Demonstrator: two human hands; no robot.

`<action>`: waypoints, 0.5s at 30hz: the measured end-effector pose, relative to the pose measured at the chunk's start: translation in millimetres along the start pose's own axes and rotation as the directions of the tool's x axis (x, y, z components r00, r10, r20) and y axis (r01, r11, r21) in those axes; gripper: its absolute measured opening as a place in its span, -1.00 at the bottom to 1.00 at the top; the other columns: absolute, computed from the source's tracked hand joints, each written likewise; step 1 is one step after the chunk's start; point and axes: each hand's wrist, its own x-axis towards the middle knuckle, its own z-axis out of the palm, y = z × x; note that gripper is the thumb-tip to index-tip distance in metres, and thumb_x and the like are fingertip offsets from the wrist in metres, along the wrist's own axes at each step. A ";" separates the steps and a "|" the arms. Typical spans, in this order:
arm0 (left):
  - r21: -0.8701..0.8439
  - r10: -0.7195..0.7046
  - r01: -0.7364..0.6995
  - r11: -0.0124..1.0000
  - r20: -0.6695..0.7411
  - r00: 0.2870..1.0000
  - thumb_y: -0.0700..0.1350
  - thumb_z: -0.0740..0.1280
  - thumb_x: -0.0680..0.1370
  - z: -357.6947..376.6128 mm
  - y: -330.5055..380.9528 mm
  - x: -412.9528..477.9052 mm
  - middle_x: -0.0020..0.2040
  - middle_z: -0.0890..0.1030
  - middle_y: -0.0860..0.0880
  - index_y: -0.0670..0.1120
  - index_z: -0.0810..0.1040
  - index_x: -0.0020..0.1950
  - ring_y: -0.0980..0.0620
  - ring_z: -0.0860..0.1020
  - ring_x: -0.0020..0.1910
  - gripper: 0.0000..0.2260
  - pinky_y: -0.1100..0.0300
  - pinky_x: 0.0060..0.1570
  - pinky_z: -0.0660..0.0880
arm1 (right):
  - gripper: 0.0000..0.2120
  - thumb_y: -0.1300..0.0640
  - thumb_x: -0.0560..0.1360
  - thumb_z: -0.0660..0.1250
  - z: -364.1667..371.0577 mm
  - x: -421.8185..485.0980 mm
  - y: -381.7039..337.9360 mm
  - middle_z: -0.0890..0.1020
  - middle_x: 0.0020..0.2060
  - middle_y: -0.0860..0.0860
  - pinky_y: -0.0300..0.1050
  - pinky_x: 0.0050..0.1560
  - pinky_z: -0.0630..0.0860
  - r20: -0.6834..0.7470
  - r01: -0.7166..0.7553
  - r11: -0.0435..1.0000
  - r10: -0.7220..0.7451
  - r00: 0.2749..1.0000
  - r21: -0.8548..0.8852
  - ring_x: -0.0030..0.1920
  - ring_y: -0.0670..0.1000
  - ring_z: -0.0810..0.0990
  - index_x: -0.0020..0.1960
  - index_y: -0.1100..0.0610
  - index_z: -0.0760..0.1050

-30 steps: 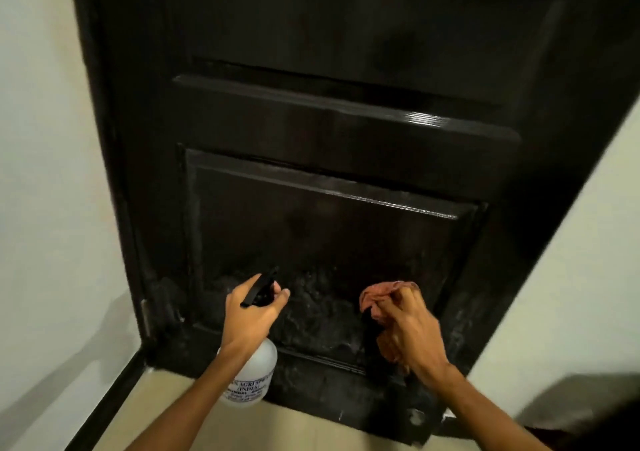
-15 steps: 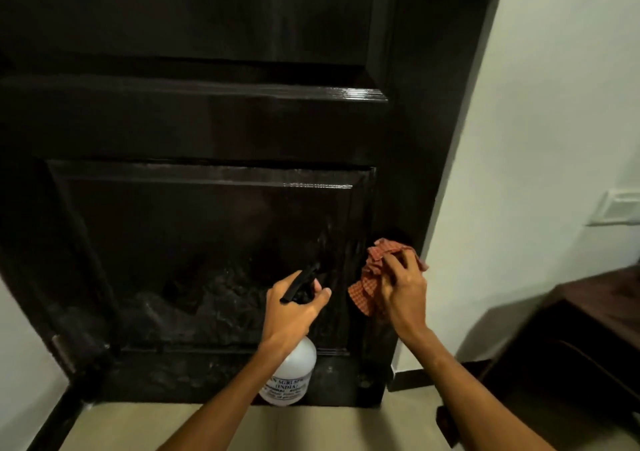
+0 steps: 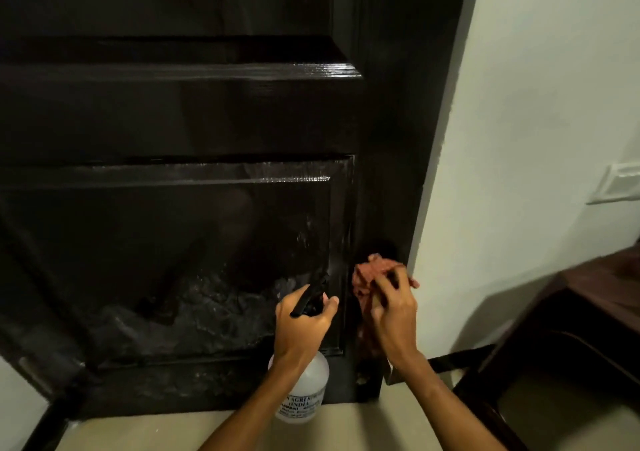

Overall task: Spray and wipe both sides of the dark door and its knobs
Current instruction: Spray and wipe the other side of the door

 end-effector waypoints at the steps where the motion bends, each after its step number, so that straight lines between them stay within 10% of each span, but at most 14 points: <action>1: 0.008 0.009 -0.009 1.000 -0.001 1.000 0.01 0.50 0.46 -1.4 0.1 0.2 -0.41 0.62 0.04 0.05 0.57 -0.29 0.06 0.58 -0.44 -0.82 -0.16 -0.16 0.60 | -0.51 0.48 0.47 0.39 -4.2 15.3 -6.8 0.48 0.33 0.09 -0.01 0.30 0.54 -0.100 -0.038 0.999 0.042 0.994 0.037 0.28 0.14 0.54 0.34 0.15 0.59; 4: 0.018 0.038 -0.037 0.999 -0.004 0.999 -0.05 0.53 0.46 -1.0 -2.2 2.6 -0.41 0.61 0.07 0.03 0.55 -0.31 0.08 0.60 -0.41 -0.79 -0.07 -0.15 0.60 | -0.55 0.45 0.52 0.36 -2.5 34.7 -10.4 0.44 0.31 0.11 -0.01 0.37 0.48 -0.249 -0.124 0.990 0.136 0.959 0.066 0.31 0.14 0.49 0.37 0.20 0.54; 9: 0.067 0.040 -0.036 0.997 -0.065 0.997 -0.20 0.55 0.48 -2.1 -5.9 0.8 -0.39 0.62 0.07 0.04 0.54 -0.34 0.11 0.60 -0.42 -0.71 -0.01 -0.21 0.60 | -0.44 0.46 0.44 0.38 16.4 -24.8 -0.4 0.46 0.31 0.12 -0.09 0.34 0.45 0.098 -0.009 0.996 0.018 0.995 -0.087 0.27 0.20 0.54 0.38 0.12 0.54; 15: -0.023 -0.011 0.008 1.000 -0.110 0.994 -0.25 0.55 0.48 -16.1 -7.8 3.5 -0.39 0.62 0.09 -0.08 0.57 -0.27 0.14 0.61 -0.38 -0.78 0.31 -0.29 0.51 | -0.68 0.21 0.61 0.25 12.3 68.4 -69.3 0.46 0.30 0.22 -0.17 0.36 0.38 -0.151 0.166 0.986 -0.163 0.975 0.004 0.31 0.14 0.45 0.31 0.21 0.60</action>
